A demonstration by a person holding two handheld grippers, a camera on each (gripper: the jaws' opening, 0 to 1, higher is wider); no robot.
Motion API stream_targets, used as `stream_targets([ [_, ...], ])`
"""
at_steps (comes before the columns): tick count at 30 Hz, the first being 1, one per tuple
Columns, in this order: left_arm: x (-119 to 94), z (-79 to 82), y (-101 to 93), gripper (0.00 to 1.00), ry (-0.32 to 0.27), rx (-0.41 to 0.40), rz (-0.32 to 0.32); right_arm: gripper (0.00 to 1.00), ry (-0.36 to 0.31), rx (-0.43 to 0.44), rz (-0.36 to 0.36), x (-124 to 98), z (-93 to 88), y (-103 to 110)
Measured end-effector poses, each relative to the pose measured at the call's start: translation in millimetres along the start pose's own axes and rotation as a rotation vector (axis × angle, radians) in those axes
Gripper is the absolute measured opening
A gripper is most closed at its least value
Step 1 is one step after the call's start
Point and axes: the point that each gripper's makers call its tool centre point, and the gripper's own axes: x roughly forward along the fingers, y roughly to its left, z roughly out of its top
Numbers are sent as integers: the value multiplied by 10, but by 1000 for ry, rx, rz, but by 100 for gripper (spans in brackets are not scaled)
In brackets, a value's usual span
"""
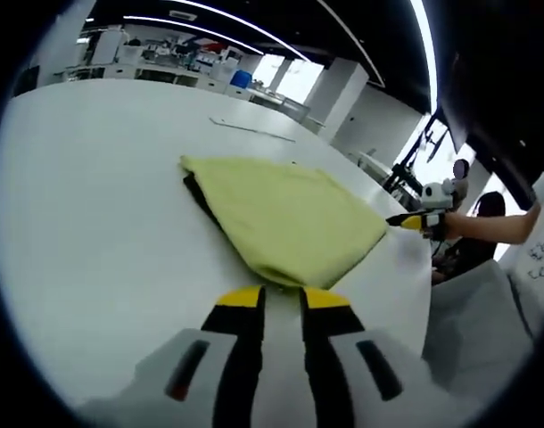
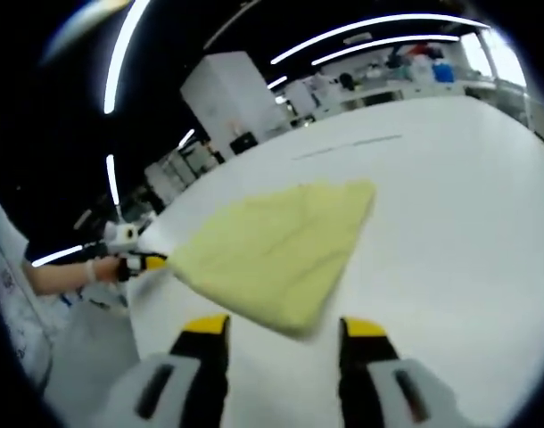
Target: Fold the garment on the visible template until the final outline fits inside the template.
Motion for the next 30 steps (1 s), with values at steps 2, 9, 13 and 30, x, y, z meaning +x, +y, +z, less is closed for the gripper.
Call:
stream_targets([
  [2,11,7,-29,11,-13,-15,2,44,1,4,1,1,-12,6],
  [9,-2,16,-14,10,-39,-52,-6,40,10,13,14,12,-43,40],
  [13,-18,35,-59,10,-55,-73,-9,40,7,19,18,25,-41,51],
  [30,26,21,27,4,-65,-151,-11,33,11,33,33,-16,-51,88],
])
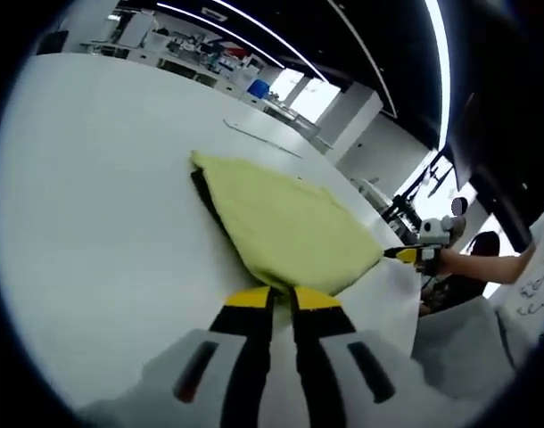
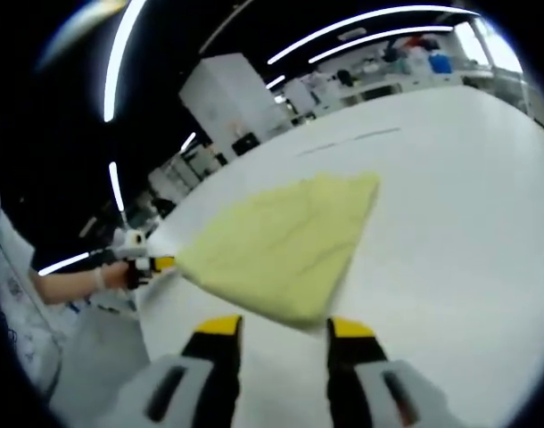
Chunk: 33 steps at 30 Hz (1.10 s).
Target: Fold the garment on the visible template until the final outline fits inside the template.
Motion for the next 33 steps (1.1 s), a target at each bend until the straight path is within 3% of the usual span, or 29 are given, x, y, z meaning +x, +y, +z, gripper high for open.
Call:
stream_targets([
  [9,37,-48,-183,0,0,-21,-1,28,12,-1,11,7,-47,55],
  [14,15,-42,-129,0,3,-24,0,21,16,-10,3,4,-53,45],
  [19,-11,-32,-74,0,7,-32,-5,19,-3,-31,-64,-12,8,-104],
  [28,-39,-41,-46,0,19,-40,-9,1,-15,22,-61,80,63,-223],
  [33,-63,-50,-56,0,32,-32,4,0,-28,46,-63,58,86,-243],
])
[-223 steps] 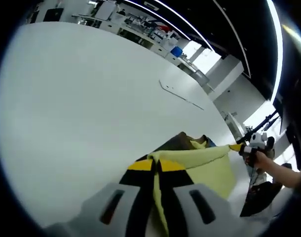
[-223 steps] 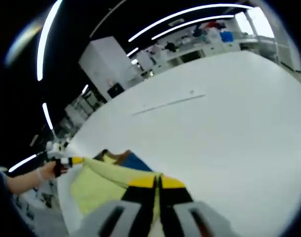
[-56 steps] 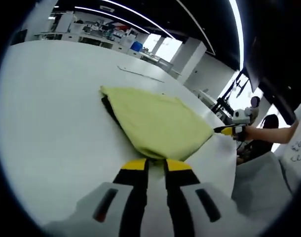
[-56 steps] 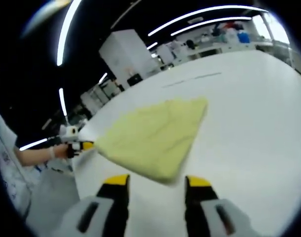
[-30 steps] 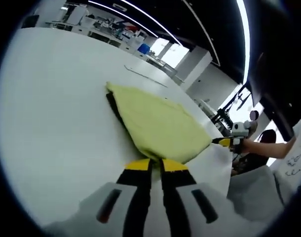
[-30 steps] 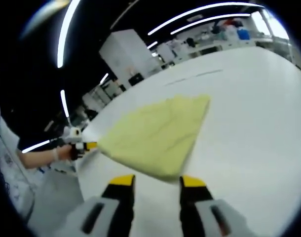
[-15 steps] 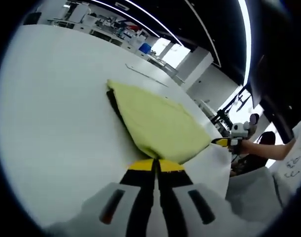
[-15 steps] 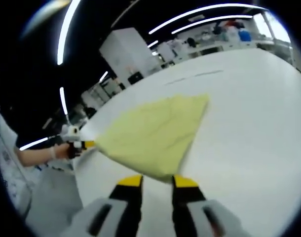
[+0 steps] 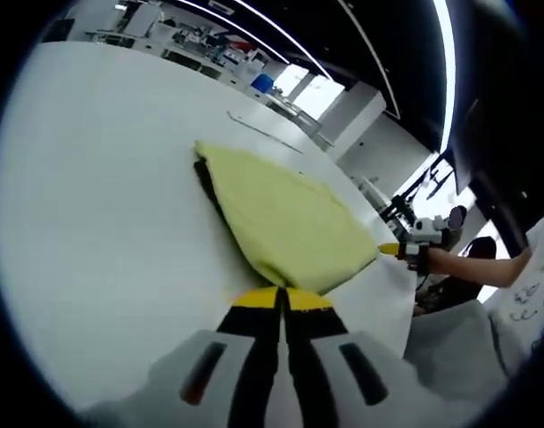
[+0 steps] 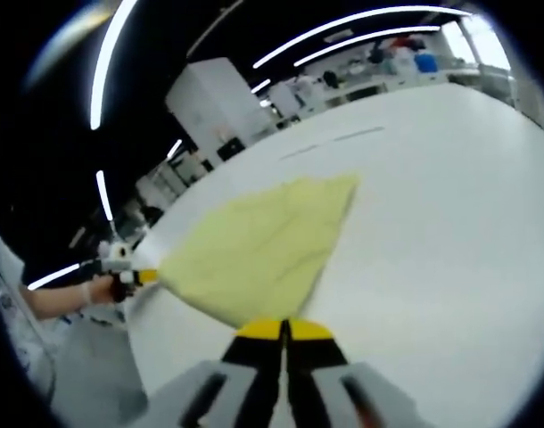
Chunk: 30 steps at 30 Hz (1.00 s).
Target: Fold the garment on the visible template until the final outline fits inside the template.
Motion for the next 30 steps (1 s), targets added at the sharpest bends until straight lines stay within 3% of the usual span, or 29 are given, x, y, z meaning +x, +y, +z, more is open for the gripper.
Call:
stream_targets([
  [5,-55,-10,35,0,21,14,8,0,-15,-1,-2,-56,24,-38],
  [15,-196,-3,-82,0,30,22,12,0,-31,-5,-8,-115,48,-35],
  [19,-222,-20,-147,0,59,58,10,0,-30,-7,-8,-168,40,3],
  [22,-243,32,-141,0,43,78,0,0,-31,-4,-6,-167,24,-4],
  [27,-178,-51,-162,0,39,163,6,0,-35,14,-2,-172,3,20],
  [30,-161,-93,-150,1,50,145,-1,0,-39,23,1,-167,18,20],
])
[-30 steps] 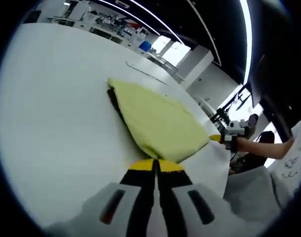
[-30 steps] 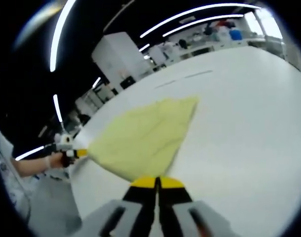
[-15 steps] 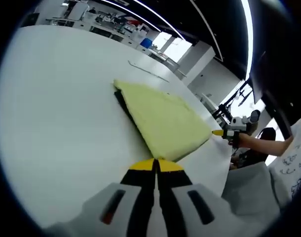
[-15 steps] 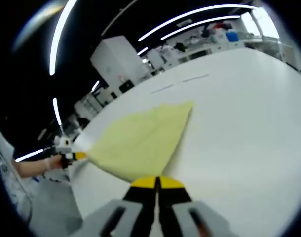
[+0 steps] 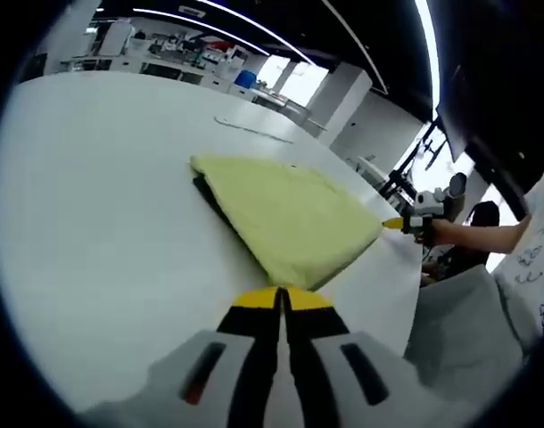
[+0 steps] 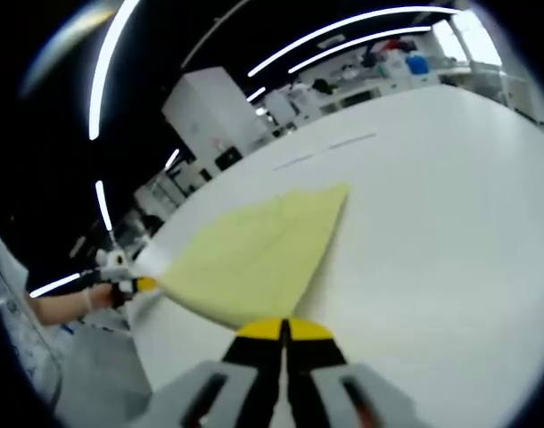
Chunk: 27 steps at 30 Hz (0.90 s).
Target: Fold the garment on the visible template until the final outline fits inside the template.
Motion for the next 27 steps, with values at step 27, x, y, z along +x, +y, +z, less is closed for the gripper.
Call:
stream_targets([
  [27,-131,-193,265,0,72,8,21,0,13,1,-2,-42,-36,-13],
])
